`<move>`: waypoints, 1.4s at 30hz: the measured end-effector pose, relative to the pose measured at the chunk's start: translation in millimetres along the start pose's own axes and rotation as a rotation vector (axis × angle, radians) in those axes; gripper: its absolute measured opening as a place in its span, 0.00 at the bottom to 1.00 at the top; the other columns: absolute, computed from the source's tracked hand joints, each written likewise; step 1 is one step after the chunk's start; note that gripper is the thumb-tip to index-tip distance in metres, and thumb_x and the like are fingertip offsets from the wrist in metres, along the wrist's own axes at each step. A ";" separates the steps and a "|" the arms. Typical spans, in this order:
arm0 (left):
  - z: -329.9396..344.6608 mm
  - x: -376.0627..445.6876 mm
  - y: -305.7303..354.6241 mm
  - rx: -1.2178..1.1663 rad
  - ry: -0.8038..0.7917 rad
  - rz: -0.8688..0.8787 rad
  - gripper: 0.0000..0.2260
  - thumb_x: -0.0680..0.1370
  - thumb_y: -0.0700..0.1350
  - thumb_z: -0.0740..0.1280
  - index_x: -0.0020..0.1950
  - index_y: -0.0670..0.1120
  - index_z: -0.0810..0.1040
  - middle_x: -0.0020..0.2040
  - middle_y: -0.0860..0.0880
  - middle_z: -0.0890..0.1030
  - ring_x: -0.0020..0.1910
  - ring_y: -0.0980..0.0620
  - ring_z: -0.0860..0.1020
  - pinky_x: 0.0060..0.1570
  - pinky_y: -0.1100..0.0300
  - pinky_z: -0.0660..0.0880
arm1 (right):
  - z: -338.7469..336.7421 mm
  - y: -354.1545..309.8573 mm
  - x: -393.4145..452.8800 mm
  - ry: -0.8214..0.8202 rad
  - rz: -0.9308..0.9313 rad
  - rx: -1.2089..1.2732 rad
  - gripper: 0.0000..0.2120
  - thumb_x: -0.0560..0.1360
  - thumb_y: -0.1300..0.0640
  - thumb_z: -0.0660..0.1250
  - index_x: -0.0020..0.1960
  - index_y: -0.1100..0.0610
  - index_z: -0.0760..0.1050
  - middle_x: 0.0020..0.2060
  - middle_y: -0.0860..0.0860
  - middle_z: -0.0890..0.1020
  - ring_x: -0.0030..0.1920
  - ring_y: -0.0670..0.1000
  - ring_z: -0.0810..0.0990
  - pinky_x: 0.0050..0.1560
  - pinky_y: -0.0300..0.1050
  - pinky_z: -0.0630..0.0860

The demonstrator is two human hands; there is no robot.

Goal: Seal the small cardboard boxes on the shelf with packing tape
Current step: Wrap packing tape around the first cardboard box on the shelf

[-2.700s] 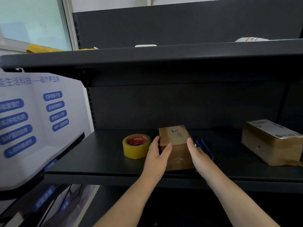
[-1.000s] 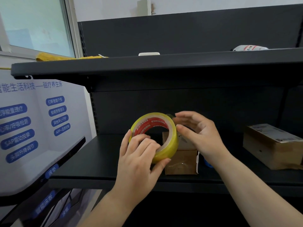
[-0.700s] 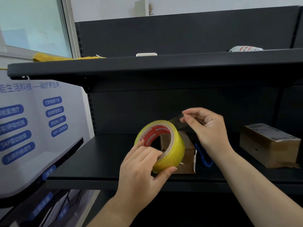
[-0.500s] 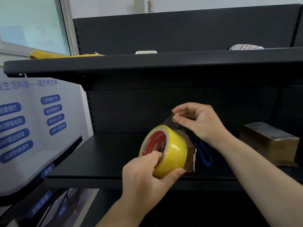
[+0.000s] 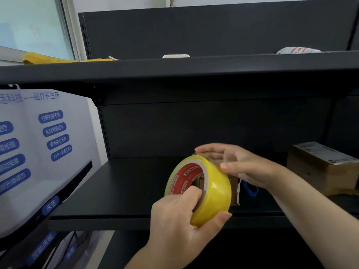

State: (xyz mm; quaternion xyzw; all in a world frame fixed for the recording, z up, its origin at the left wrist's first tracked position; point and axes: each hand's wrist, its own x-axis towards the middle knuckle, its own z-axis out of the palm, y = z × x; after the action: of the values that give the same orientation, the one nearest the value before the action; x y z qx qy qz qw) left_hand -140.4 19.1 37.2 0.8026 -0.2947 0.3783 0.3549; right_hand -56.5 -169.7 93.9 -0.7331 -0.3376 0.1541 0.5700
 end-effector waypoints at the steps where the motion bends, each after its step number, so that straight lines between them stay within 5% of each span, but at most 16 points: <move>1: -1.9 -0.2 -1.5 -0.021 -0.012 -0.018 0.14 0.70 0.68 0.59 0.33 0.61 0.62 0.26 0.64 0.65 0.24 0.67 0.68 0.26 0.75 0.67 | 5.0 1.1 3.2 0.060 -0.040 0.004 0.34 0.60 0.41 0.76 0.62 0.55 0.73 0.57 0.53 0.80 0.58 0.52 0.79 0.52 0.46 0.78; 5: -1.7 -3.3 -7.5 -0.223 -0.051 -0.148 0.19 0.67 0.71 0.61 0.33 0.56 0.69 0.25 0.59 0.72 0.24 0.61 0.74 0.26 0.72 0.68 | 13.1 -0.7 11.9 0.346 -0.237 -0.093 0.08 0.67 0.53 0.70 0.42 0.56 0.82 0.40 0.54 0.84 0.43 0.51 0.83 0.42 0.38 0.77; 15: 20.1 2.6 7.5 -0.409 -0.065 -0.311 0.23 0.61 0.73 0.63 0.44 0.57 0.73 0.32 0.57 0.79 0.26 0.61 0.76 0.25 0.71 0.69 | -13.7 2.6 -3.6 0.283 -0.158 -0.141 0.17 0.74 0.46 0.61 0.43 0.57 0.82 0.43 0.55 0.84 0.47 0.52 0.82 0.49 0.42 0.75; 20: 38.2 8.6 24.1 -0.421 -0.033 -0.406 0.26 0.58 0.75 0.64 0.43 0.56 0.73 0.32 0.54 0.79 0.26 0.58 0.77 0.26 0.64 0.74 | -32.7 2.8 -2.5 0.282 -0.130 -0.275 0.01 0.68 0.56 0.72 0.39 0.53 0.81 0.35 0.51 0.84 0.38 0.47 0.82 0.41 0.37 0.76; 23: 48.6 11.5 37.2 -0.500 -0.069 -0.491 0.25 0.56 0.75 0.66 0.45 0.62 0.73 0.36 0.57 0.81 0.31 0.58 0.80 0.30 0.64 0.77 | -44.1 7.5 4.2 0.308 -0.104 -0.366 0.07 0.70 0.59 0.70 0.35 0.51 0.81 0.31 0.49 0.83 0.34 0.44 0.81 0.38 0.32 0.74; 27: 55.1 17.5 47.3 -0.750 -0.236 -0.615 0.30 0.61 0.60 0.73 0.59 0.65 0.67 0.46 0.60 0.83 0.44 0.59 0.82 0.44 0.67 0.76 | -55.5 7.4 9.9 0.288 -0.040 -0.407 0.07 0.69 0.57 0.72 0.33 0.50 0.82 0.29 0.46 0.83 0.31 0.40 0.79 0.33 0.29 0.73; 30: 55.4 19.2 54.2 -0.749 -0.292 -0.677 0.31 0.63 0.58 0.72 0.63 0.61 0.66 0.47 0.52 0.84 0.46 0.54 0.83 0.51 0.59 0.77 | -58.3 4.6 14.6 0.230 -0.001 -0.425 0.07 0.68 0.57 0.73 0.32 0.49 0.82 0.29 0.43 0.83 0.32 0.38 0.79 0.35 0.31 0.72; 35: 52.3 14.2 56.0 -0.960 -0.290 -0.902 0.24 0.65 0.59 0.73 0.54 0.46 0.76 0.31 0.46 0.82 0.28 0.51 0.80 0.37 0.58 0.77 | -88.2 -7.2 27.8 0.431 -0.061 -0.299 0.06 0.67 0.59 0.73 0.32 0.52 0.82 0.26 0.49 0.82 0.28 0.43 0.77 0.31 0.33 0.75; 37: 51.4 16.6 53.2 -0.936 -0.252 -0.908 0.28 0.60 0.57 0.73 0.56 0.48 0.75 0.35 0.47 0.83 0.33 0.52 0.81 0.39 0.59 0.77 | -94.6 -7.4 37.6 0.357 0.002 -0.339 0.03 0.66 0.58 0.74 0.34 0.53 0.83 0.28 0.49 0.82 0.28 0.42 0.78 0.30 0.30 0.73; 42: 34.5 27.0 47.7 -1.096 -0.371 -0.824 0.17 0.70 0.42 0.69 0.59 0.46 0.72 0.38 0.44 0.85 0.40 0.50 0.83 0.42 0.60 0.79 | -91.9 15.3 71.1 0.295 0.152 -0.387 0.02 0.67 0.57 0.74 0.38 0.52 0.83 0.30 0.48 0.83 0.32 0.41 0.79 0.32 0.32 0.75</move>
State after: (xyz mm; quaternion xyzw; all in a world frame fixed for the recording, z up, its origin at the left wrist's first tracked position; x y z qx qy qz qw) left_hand -147.5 -41.2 59.9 0.6060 -0.1707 -0.1323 0.7656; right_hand 56.0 -191.1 118.7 -0.8665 -0.2178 0.0203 0.4488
